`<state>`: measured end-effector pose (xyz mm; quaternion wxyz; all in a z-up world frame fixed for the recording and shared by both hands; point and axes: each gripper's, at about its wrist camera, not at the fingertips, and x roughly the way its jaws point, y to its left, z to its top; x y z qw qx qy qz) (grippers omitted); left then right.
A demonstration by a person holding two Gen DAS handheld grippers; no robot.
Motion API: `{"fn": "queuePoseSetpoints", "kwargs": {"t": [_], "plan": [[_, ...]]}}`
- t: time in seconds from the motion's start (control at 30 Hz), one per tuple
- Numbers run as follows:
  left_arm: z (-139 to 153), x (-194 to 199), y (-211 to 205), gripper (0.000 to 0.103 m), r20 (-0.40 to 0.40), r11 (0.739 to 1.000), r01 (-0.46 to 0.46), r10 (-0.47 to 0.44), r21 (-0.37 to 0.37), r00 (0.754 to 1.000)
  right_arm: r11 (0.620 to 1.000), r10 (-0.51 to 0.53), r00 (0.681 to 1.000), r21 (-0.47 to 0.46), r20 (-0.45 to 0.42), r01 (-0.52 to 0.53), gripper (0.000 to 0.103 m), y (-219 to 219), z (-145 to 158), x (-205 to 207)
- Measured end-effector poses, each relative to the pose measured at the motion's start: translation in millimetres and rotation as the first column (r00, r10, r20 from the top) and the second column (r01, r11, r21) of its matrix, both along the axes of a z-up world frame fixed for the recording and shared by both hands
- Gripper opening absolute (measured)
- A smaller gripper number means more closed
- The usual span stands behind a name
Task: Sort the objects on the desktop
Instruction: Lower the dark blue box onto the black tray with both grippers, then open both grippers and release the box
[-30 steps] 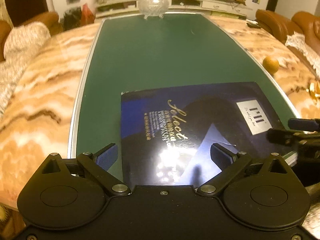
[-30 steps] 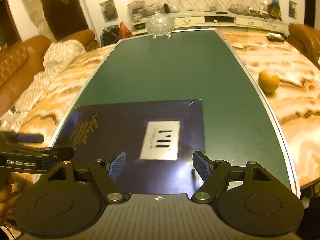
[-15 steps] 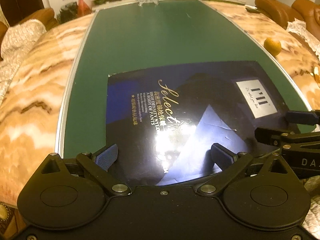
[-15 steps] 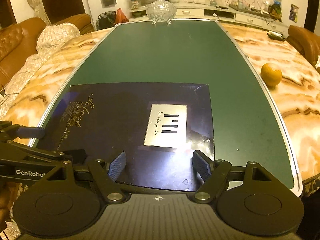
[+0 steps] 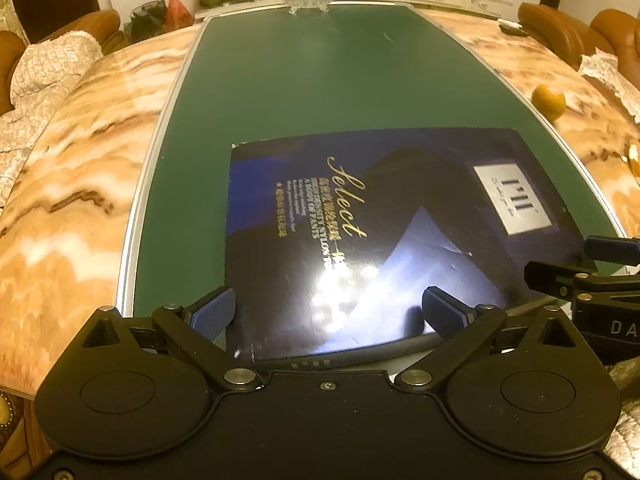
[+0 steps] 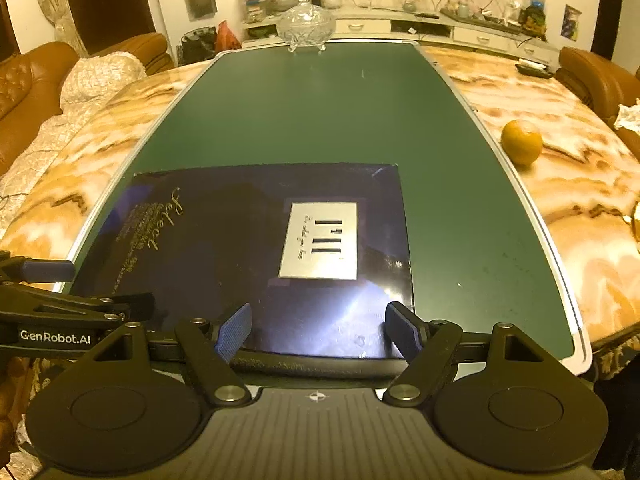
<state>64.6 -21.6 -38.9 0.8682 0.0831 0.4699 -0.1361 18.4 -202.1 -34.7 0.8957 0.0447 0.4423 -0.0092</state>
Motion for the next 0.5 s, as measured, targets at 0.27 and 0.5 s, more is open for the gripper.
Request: {"fn": "queuePoseSetpoints", "kwargs": {"t": [0.27,0.5], "plan": [[-3.7,-6.6,2.4,0.103,0.009,1.0,-0.02,0.02,0.006,1.0,0.999,-0.009,1.0,-0.045,0.008,0.009,0.083,5.8,-4.2,-7.7],[1.1,-15.2,16.4,0.103,0.011,0.996,-0.085,0.085,0.024,0.996,0.998,-0.035,0.998,-0.058,0.043,0.038,0.094,8.2,7.7,-20.9]]}}
